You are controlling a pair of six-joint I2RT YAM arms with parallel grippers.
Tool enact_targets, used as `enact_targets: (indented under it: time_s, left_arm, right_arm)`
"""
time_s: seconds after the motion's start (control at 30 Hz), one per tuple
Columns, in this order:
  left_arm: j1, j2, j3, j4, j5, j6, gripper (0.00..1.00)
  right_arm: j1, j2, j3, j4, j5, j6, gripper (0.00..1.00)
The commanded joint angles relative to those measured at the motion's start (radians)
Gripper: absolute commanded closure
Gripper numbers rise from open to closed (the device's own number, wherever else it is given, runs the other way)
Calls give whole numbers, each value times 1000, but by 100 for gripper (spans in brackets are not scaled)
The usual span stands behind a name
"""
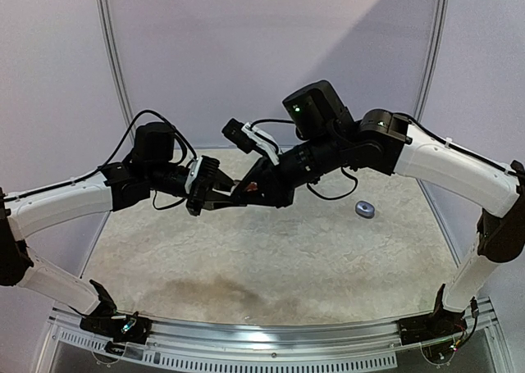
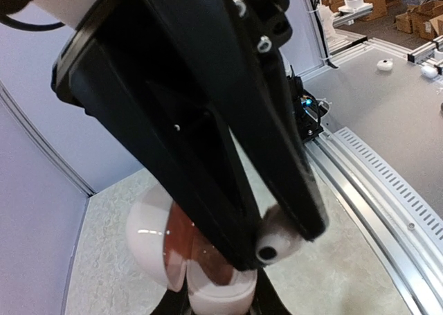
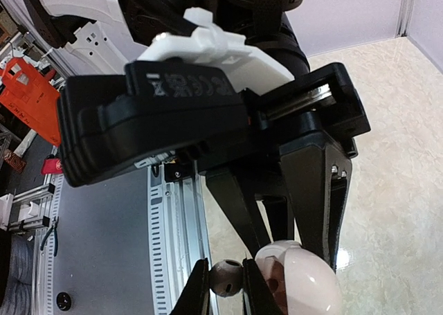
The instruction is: Insert the wireless bluetooth earbuds into the charging case
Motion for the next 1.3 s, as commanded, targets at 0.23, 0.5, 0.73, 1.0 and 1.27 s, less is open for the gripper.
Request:
enact_targets:
  time_s: [0.23,0.5,0.73,1.0,1.27]
  left_arm:
    - [-10,-9,-6,-21,19,-4,100]
    - [-10,-10,-11,-12,23,-21,100]
    - [-7,-14,-14,7,25,-29,100]
    - [-5,-11,-15,38,29,-33,100]
    - [-6,-13,-15,36,36,-30,100]
  right_arm:
    - [1,-78,-8,50,27,0,100]
    - [1,-52,-20,85,1,15,100]
    - [3,-68,-79,91,15,1,100]
    - [2,-65,-79,107,10,9,100]
    - [1,-61,-66,108,25,4,100]
